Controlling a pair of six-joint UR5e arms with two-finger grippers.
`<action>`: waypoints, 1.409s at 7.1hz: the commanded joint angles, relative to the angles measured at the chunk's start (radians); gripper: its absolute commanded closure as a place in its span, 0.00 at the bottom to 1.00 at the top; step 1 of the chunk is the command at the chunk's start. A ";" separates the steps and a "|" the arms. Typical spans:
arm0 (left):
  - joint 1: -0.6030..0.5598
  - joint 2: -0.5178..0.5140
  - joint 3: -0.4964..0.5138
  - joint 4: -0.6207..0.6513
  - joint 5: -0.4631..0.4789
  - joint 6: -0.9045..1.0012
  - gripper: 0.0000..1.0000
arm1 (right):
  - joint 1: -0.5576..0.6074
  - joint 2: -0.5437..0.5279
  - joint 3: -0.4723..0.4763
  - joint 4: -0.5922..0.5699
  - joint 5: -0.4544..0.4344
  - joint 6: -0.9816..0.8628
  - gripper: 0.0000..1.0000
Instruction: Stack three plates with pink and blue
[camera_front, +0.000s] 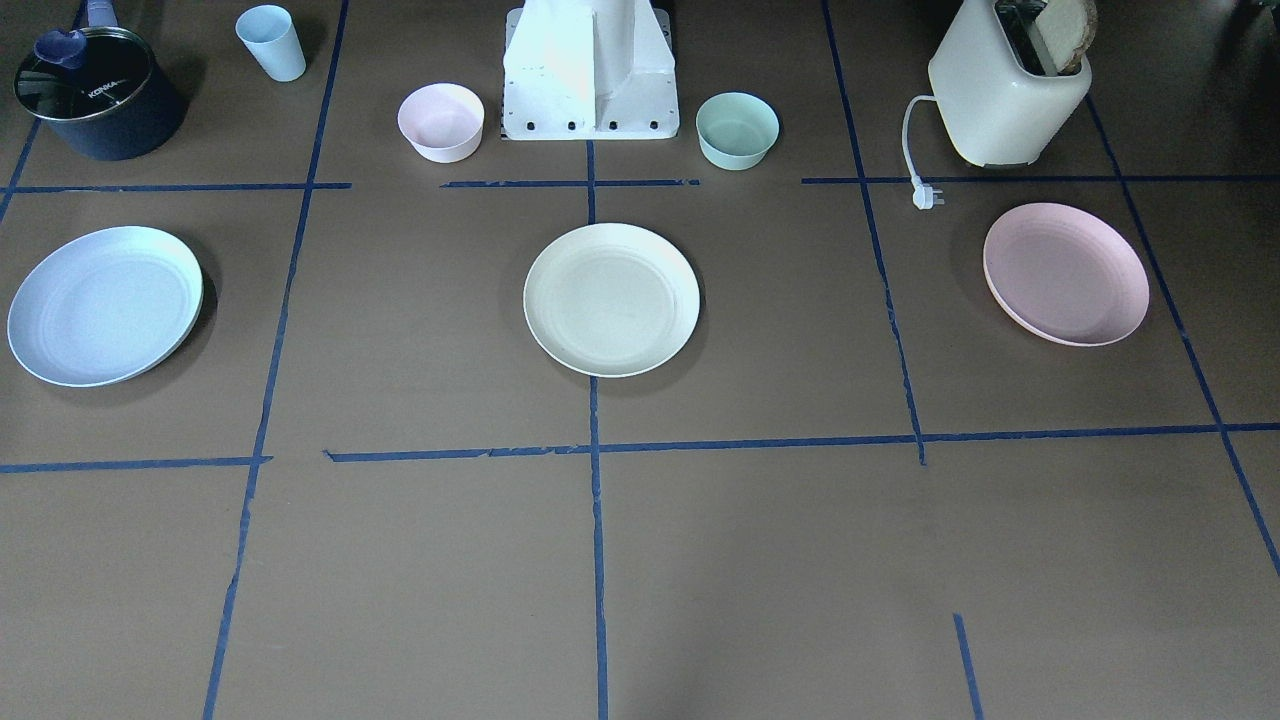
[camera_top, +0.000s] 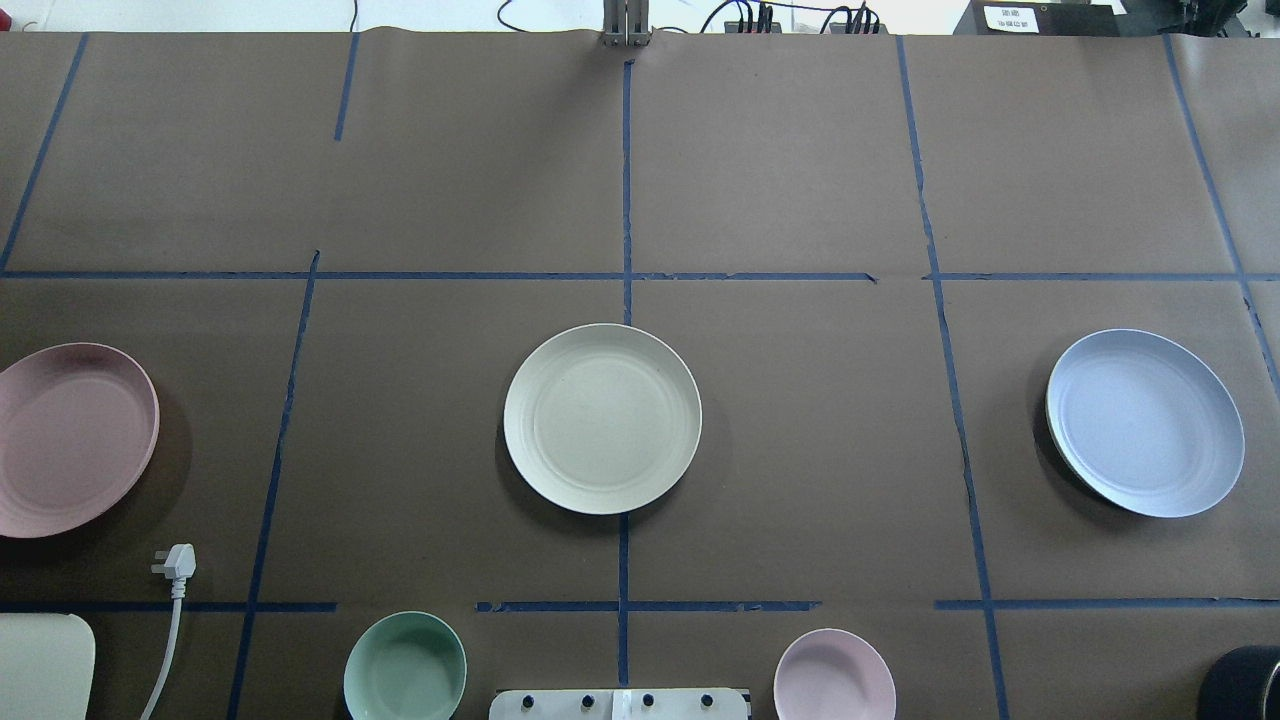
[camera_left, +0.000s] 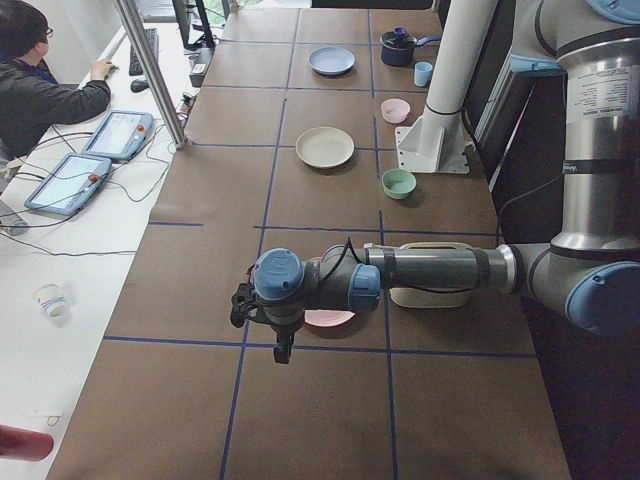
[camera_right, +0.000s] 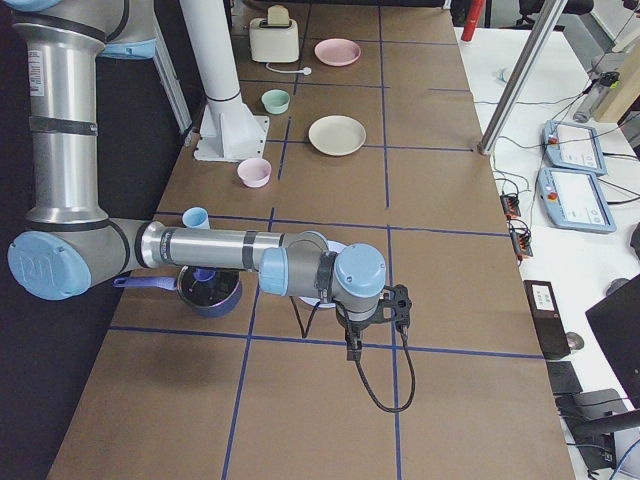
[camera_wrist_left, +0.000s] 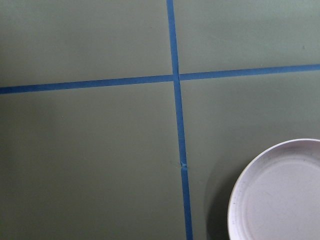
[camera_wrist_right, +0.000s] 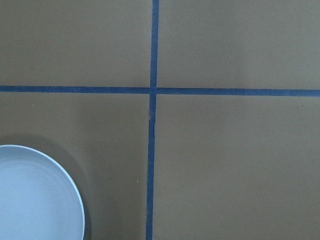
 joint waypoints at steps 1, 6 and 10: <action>0.148 0.082 0.011 -0.337 0.002 -0.340 0.00 | 0.000 0.001 0.000 0.000 0.000 0.000 0.00; 0.387 0.124 0.139 -0.733 0.142 -0.704 0.00 | -0.001 0.004 0.002 0.000 0.000 -0.001 0.00; 0.449 0.113 0.199 -0.781 0.174 -0.704 0.00 | -0.001 0.004 0.002 0.000 0.002 -0.003 0.00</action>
